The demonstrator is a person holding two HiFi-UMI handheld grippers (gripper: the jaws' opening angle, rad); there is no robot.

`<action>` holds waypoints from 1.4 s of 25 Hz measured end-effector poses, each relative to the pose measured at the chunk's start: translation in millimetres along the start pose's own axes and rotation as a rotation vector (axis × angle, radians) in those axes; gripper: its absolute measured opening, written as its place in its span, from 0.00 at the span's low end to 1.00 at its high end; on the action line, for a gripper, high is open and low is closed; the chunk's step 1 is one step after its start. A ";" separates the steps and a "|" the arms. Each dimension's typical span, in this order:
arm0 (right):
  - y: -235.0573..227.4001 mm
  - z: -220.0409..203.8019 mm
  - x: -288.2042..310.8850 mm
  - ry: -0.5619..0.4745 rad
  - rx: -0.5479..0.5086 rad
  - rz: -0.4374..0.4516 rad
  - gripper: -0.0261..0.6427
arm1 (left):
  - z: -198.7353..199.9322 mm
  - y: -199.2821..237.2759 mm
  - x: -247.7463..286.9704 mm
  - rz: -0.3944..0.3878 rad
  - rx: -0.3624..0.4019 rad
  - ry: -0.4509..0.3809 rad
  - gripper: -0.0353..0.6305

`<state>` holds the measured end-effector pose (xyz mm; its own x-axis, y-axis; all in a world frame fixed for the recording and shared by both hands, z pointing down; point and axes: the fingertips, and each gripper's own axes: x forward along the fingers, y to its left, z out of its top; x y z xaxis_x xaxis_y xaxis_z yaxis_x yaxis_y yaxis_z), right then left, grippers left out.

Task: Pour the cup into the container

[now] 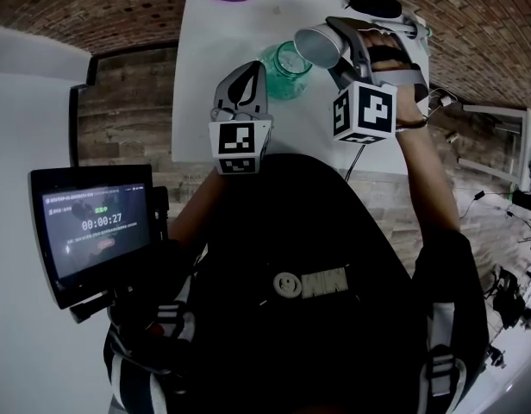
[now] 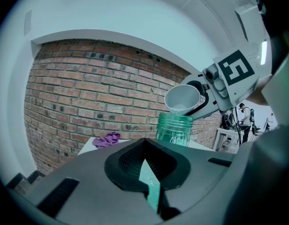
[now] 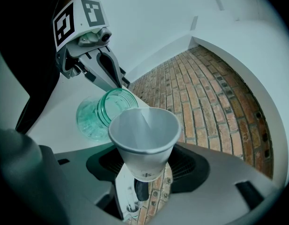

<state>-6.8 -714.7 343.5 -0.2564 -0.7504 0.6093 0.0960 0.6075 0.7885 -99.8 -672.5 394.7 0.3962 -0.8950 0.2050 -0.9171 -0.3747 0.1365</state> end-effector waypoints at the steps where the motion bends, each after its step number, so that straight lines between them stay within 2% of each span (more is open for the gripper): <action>1: 0.2 -0.3 0.0 0.001 -0.001 0.000 0.45 | 0.1 -0.2 0.0 -0.001 0.000 0.000 0.05; 35: -2.5 -1.4 0.6 0.013 -0.057 -0.017 0.45 | -0.9 -4.3 1.8 -0.013 0.010 0.004 0.05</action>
<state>-5.8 -717.1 342.0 -0.2463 -0.7641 0.5962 0.1462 0.5789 0.8022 -95.0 -672.3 395.4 0.4078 -0.8893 0.2068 -0.9124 -0.3883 0.1291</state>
